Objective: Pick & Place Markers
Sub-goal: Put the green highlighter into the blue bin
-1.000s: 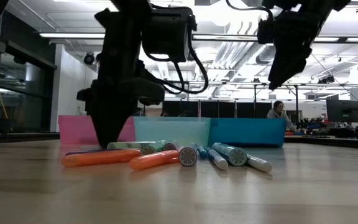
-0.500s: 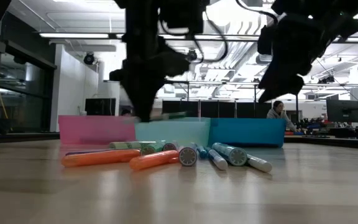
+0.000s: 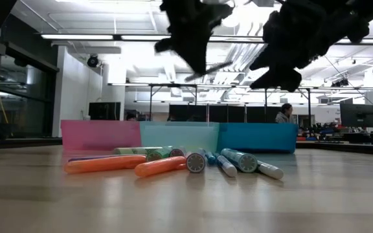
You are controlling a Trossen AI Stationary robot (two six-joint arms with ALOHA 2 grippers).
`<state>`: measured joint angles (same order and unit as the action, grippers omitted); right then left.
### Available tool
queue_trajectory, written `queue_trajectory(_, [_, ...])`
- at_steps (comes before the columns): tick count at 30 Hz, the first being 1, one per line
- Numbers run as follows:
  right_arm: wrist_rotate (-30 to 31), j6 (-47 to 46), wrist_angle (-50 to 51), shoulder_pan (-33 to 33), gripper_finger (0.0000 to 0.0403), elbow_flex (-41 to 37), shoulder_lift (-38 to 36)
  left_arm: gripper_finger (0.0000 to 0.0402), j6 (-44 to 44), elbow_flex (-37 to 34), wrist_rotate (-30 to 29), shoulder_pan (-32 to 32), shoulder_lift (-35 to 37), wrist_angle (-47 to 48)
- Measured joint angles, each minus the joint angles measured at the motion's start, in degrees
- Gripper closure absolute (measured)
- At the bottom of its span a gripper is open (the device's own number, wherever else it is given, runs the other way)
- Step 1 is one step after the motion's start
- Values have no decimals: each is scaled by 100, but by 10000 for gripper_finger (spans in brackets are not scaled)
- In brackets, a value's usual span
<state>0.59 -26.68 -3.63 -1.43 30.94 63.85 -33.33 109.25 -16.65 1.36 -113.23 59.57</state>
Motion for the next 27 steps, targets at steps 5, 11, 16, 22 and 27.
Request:
queue_trajectory(5, [7,194,-300,-304,137,2,-341,388,295,453,-126,-26,4,-13])
queue_trajectory(11, [-345,429,-693,-756,137,7,-807,388,456,703,-193,-25,9,-202])
queue_trajectory(16, [-759,465,-1140,-922,137,13,-847,389,508,704,-27,-23,9,-721])
queue_trajectory(22, [-781,596,-1353,-988,137,13,-846,389,511,706,110,-23,9,-992])
queue_trajectory(27, [-834,603,-1443,-986,142,13,-845,389,511,706,151,-23,9,-1054])
